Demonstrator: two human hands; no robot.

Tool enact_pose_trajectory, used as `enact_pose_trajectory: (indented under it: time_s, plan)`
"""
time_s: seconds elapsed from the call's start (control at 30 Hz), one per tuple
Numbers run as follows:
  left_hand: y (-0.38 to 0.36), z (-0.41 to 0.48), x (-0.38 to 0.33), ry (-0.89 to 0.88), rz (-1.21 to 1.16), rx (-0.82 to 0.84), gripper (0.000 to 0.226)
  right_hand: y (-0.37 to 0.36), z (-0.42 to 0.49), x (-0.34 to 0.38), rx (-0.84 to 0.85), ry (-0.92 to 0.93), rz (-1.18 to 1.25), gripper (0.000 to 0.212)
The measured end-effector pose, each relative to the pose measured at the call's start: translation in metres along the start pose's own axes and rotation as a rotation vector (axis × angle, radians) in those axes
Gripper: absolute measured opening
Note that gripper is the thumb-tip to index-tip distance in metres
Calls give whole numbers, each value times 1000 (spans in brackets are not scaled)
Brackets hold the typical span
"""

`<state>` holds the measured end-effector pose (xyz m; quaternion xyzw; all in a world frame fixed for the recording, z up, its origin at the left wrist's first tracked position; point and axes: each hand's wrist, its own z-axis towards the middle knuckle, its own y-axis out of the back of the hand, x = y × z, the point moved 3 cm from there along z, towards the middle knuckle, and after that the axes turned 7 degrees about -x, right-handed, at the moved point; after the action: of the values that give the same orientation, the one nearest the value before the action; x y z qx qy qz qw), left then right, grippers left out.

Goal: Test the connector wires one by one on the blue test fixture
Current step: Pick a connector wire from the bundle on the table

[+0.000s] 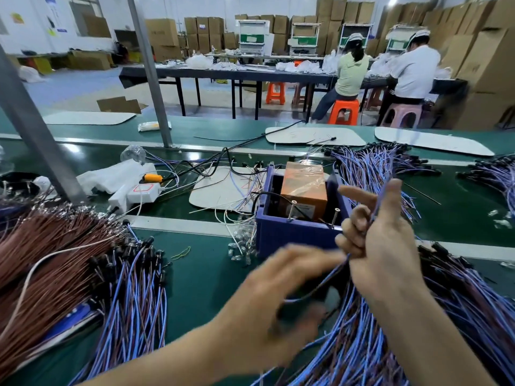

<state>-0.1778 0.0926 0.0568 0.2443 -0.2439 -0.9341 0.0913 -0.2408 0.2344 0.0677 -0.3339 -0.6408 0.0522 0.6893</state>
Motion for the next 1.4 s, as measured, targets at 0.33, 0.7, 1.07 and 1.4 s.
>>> enact_pose_trajectory:
  time_s: [0.33,0.7,1.07,1.4]
  plan:
    - [-13,72,43,675,-575,-266,21,6,-22,-37,108,256,-324,37]
    - [-31,50,53,843,-684,7,25,12,1,-15,121,357,-383,26]
    - [-7,19,99,1084,-269,60,35,58,47,-18,41,237,-717,18]
    - [3,16,117,1042,-116,109,36,62,55,-22,-48,363,-861,16]
